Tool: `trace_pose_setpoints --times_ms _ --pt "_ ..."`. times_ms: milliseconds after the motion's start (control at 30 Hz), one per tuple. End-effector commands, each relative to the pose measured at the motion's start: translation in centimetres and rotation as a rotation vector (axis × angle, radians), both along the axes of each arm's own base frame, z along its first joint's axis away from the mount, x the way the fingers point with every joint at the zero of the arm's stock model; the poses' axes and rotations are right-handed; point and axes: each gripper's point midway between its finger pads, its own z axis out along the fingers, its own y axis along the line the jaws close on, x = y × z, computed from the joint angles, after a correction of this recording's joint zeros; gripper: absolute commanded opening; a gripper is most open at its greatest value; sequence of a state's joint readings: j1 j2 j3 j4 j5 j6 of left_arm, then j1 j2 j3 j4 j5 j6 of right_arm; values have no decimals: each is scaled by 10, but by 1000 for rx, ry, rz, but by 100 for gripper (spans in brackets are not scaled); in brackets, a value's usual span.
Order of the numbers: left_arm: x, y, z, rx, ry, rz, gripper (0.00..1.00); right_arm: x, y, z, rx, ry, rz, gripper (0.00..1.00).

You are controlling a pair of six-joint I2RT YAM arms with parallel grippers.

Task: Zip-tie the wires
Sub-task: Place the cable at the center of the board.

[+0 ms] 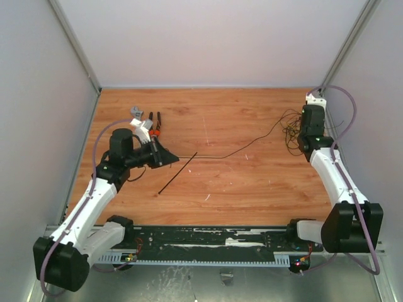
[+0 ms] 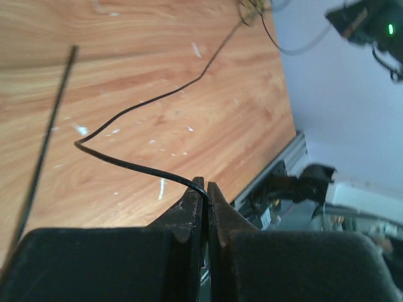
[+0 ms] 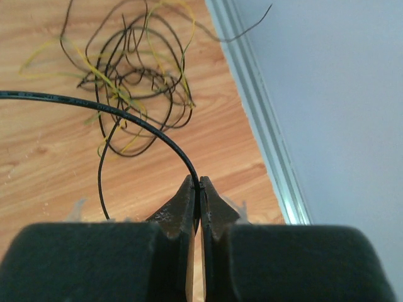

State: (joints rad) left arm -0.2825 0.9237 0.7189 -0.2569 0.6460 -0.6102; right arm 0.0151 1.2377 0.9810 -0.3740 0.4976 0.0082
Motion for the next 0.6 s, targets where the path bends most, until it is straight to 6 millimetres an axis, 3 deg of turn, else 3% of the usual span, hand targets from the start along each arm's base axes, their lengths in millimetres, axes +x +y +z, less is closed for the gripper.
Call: trace_pose_setpoints --times_ms 0,133,367,567 --pt "27 31 1 -41 -5 177 0 -2 3 -18 44 41 -4 0" --pt "45 55 -13 -55 19 294 0 3 14 -26 84 59 35 0" --pt "59 88 -34 -98 56 446 0 -5 69 -78 158 252 192 0" --pt "62 104 -54 -90 93 505 0 -14 83 -115 180 439 241 0"
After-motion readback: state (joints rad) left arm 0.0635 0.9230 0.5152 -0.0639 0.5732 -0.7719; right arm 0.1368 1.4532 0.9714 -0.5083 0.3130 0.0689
